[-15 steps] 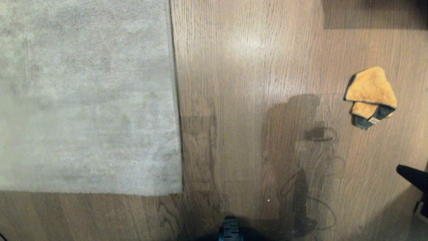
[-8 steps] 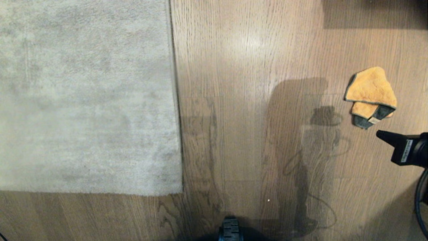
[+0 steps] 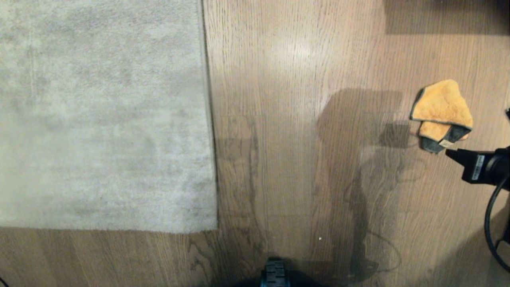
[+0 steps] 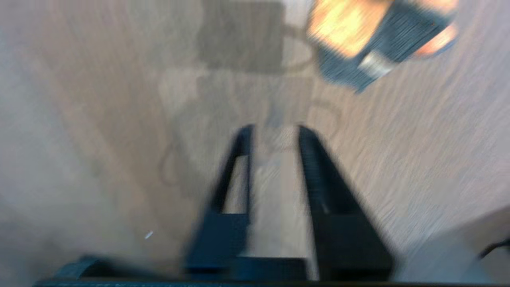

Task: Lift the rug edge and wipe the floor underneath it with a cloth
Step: Pick up the rag

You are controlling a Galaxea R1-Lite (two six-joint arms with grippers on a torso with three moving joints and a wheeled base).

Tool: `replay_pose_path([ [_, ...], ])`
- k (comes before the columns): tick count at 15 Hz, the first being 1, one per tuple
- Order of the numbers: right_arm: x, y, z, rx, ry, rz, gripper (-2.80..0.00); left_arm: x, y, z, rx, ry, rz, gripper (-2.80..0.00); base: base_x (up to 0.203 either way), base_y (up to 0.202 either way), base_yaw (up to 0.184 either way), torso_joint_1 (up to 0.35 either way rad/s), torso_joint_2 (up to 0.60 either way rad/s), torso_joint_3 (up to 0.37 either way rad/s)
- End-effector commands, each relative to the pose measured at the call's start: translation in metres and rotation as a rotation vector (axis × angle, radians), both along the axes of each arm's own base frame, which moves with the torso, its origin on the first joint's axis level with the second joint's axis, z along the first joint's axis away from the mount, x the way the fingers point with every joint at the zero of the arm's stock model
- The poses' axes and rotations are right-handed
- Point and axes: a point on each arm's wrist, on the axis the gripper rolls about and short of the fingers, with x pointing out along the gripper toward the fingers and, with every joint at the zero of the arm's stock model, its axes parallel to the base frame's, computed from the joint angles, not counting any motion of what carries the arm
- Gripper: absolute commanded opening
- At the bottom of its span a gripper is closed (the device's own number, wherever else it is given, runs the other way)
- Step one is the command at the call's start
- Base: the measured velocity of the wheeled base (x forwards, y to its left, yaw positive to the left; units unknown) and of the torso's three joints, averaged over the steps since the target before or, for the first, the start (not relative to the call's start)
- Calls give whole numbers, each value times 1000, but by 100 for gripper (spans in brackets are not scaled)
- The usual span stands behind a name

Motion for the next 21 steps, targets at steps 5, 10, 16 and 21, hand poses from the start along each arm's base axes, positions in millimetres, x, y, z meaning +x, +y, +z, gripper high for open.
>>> replay_pose_path([
  [5, 32, -22, 2, -26, -79, -72, 0, 0, 0, 0, 0, -1, 1, -280, 0, 0, 0, 0, 0, 0],
  [10, 50, -41, 6, -26, -90, -129, 0, 0, 0, 0, 0, -1, -1, -280, 0, 0, 0, 0, 0, 0],
  [16, 65, -55, -2, -15, -69, -166, 0, 0, 0, 0, 0, -1, 0, -280, 0, 0, 0, 0, 0, 0],
  [21, 92, -65, -8, -8, -154, -175, 0, 0, 0, 0, 0, -1, -2, -280, 0, 0, 0, 0, 0, 0],
])
